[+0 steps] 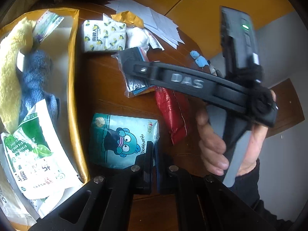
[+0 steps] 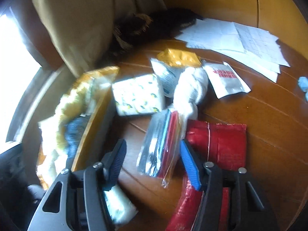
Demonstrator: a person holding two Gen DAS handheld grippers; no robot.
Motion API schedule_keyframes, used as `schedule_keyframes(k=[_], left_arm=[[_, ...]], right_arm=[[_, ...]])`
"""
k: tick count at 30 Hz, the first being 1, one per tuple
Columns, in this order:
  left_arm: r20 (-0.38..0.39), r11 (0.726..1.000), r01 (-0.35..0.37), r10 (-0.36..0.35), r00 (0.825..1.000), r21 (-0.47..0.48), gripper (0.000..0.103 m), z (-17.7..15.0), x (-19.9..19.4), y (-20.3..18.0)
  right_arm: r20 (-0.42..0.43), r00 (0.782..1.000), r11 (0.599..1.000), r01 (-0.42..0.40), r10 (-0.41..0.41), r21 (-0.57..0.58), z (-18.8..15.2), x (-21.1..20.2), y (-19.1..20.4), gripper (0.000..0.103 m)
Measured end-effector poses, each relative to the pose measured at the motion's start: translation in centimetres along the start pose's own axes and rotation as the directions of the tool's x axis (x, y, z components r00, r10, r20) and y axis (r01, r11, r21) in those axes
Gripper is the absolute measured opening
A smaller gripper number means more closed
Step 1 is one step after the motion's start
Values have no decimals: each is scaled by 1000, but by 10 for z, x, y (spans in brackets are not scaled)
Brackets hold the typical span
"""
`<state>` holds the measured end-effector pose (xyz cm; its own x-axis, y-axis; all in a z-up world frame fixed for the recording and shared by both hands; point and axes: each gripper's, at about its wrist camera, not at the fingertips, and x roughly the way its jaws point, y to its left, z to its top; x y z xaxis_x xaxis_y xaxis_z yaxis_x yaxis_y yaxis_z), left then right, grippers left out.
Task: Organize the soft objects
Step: 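Grasp the clear bag of dark pens with the right gripper, then grasp the teal cartoon diaper pack with the left gripper while the right holds the pen bag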
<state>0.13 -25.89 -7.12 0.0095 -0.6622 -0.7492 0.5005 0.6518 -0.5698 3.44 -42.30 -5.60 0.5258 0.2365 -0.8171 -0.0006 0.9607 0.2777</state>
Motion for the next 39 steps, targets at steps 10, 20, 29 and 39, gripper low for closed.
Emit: schedule_keyframes(k=[10, 20, 29, 39], left_arm=[[-10, 1000, -2, 2, 1000, 9, 0, -14, -8, 5], [-9, 998, -65, 66, 998, 14, 26, -25, -17, -8], [49, 933, -293, 289, 956, 210, 63, -2, -14, -33], [-33, 883, -352, 380, 924, 311, 63, 20, 22, -37]], right_arm=[[7, 997, 996, 75, -75, -46, -13, 7, 14, 33], [151, 987, 998, -58, 58, -9, -32, -38, -6, 31], [237, 958, 983, -178, 162, 50, -36, -57, -35, 31], [284, 939, 974, -217, 193, 58, -36, -74, -41, 31]])
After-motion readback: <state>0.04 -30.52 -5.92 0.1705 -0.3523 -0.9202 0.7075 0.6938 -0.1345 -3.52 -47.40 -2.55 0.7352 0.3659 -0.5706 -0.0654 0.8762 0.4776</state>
